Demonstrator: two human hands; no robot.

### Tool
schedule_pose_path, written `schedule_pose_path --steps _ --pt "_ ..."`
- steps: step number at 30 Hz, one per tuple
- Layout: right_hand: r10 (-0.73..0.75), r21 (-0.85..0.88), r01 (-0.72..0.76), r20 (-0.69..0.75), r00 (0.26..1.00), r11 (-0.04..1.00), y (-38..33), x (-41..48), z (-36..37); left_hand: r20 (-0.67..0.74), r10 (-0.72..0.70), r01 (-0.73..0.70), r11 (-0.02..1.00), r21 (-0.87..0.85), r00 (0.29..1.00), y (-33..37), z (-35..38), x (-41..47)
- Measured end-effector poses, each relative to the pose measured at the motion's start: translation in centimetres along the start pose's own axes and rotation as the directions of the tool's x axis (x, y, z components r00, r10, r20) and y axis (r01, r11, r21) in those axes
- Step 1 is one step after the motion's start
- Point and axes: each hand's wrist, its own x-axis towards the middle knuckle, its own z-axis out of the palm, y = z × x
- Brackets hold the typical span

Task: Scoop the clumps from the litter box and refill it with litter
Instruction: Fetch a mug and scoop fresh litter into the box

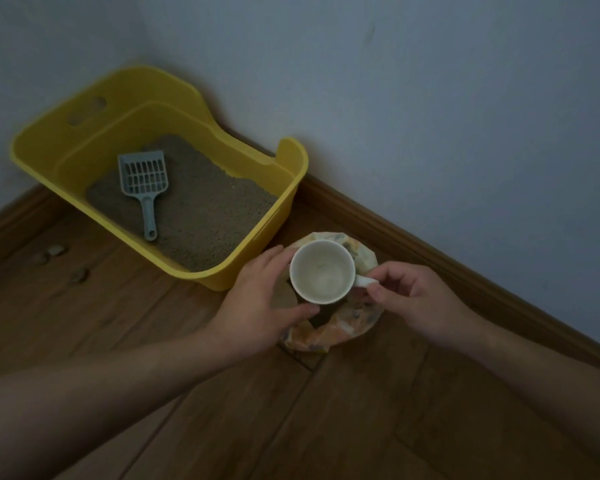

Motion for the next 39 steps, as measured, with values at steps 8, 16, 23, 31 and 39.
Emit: schedule_pose_path --steps 8,16,23,31,39 --pt "-0.027 -0.053 0.022 -0.083 0.996 0.998 0.3 0.1 -1.3 0.091 -0.285 0.290 0.956 -0.043 0.954 -1.5 1.7 1.1" --pt "-0.203 -0.562 0.182 0.026 0.979 0.807 0.3 1.3 0.4 0.071 -0.256 0.263 0.957 -0.120 0.964 -1.4 1.8 1.3" --pt "-0.123 -0.744 0.240 0.209 0.970 0.624 0.1 3.0 2.0 0.048 -0.225 0.230 0.949 -0.214 0.973 -0.8 1.3 1.1" --pt "-0.031 -0.805 0.224 0.249 0.968 0.550 -0.1 5.0 3.1 0.031 -0.188 0.189 0.935 -0.299 0.982 -1.5 1.7 1.0" --pt "-0.094 -0.781 0.231 0.218 0.971 0.580 0.5 5.4 2.6 0.043 -0.298 0.295 0.895 -0.335 0.954 -1.9 1.5 0.6"
